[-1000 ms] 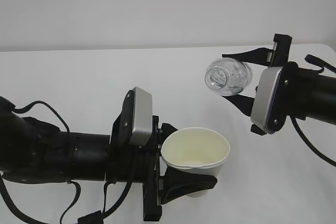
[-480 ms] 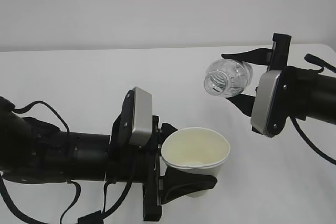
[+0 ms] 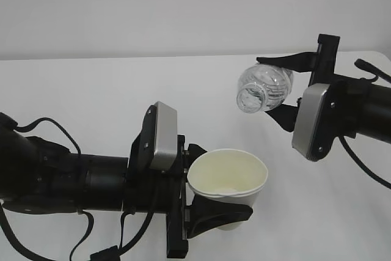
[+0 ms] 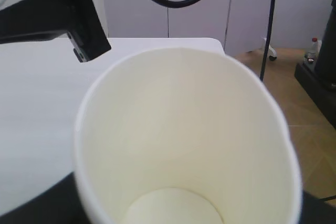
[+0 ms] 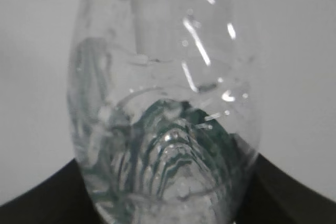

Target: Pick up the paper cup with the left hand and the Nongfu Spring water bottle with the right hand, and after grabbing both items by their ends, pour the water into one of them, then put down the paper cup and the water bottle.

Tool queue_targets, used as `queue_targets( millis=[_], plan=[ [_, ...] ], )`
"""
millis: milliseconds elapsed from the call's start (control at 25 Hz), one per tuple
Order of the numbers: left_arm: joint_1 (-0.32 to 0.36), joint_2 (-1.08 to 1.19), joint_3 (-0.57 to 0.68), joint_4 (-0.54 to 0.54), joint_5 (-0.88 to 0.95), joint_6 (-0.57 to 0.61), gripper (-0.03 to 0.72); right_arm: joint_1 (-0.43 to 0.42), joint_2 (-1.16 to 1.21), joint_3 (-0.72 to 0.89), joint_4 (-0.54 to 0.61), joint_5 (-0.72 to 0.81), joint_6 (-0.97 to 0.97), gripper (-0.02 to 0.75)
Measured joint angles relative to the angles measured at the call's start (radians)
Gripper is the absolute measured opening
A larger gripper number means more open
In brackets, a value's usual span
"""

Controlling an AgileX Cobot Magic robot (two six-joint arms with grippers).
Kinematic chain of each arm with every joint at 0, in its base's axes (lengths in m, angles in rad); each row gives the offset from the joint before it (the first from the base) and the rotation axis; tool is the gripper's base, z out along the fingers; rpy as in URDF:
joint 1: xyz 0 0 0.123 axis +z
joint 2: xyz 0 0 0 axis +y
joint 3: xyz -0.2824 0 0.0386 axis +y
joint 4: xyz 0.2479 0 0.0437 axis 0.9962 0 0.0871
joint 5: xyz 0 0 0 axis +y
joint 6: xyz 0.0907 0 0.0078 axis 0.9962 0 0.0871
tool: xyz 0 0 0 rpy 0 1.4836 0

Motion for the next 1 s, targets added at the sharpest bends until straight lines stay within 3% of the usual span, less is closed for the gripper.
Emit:
queue_targets(
  millis=[1000],
  plan=[
    [0.0, 0.0, 0.0, 0.039, 0.0, 0.0, 0.426, 0.0, 0.0, 0.0, 0.056, -0.049, -0.166, 0.473]
  ],
)
